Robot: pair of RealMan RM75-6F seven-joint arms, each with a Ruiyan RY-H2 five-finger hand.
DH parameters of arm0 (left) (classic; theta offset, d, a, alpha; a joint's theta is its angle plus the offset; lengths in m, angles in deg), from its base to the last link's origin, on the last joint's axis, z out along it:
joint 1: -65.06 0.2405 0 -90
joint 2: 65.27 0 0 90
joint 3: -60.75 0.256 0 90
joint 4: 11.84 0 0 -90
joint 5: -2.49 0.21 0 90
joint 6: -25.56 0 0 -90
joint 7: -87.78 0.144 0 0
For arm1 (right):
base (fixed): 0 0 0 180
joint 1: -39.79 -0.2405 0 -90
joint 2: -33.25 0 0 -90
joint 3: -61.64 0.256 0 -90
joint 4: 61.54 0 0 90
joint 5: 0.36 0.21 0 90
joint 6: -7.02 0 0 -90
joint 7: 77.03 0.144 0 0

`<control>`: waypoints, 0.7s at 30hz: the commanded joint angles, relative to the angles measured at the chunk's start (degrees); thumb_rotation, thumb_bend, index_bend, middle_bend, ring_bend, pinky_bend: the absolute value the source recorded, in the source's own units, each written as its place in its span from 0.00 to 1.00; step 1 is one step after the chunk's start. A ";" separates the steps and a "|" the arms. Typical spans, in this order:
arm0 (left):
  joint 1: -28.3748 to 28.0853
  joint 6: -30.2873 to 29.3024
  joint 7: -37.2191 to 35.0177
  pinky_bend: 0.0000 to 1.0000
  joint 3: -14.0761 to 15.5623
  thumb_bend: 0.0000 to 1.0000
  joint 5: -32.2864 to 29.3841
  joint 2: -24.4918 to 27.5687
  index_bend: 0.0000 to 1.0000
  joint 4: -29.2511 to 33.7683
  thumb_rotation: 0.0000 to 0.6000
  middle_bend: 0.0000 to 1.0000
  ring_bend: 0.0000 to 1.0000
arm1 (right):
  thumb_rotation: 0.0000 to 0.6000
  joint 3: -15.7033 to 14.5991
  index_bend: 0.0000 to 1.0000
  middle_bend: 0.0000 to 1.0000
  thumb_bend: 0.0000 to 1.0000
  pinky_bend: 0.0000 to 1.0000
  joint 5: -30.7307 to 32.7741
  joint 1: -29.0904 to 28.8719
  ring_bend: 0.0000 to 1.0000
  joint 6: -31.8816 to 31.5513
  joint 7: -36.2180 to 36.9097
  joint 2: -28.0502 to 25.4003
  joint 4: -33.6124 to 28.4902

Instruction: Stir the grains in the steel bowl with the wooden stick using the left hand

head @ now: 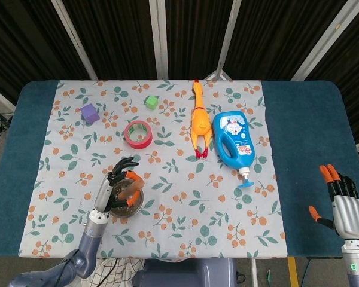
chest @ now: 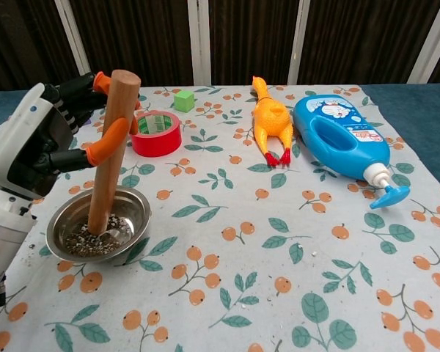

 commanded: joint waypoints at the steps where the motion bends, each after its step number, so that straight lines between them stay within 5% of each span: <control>1: 0.51 -0.70 -1.04 0.16 0.25 0.91 -0.28 -0.74 0.61 -1.22 1.00 0.72 0.25 | 1.00 -0.02 0.00 0.00 0.32 0.00 -0.21 0.03 0.00 -0.17 0.09 0.07 0.11; 21: 1.50 -1.22 -1.94 0.17 1.37 0.91 -1.13 -1.29 0.61 -3.41 1.00 0.72 0.25 | 1.00 0.02 0.00 0.00 0.32 0.00 -0.73 0.11 0.00 -0.63 0.73 0.20 0.22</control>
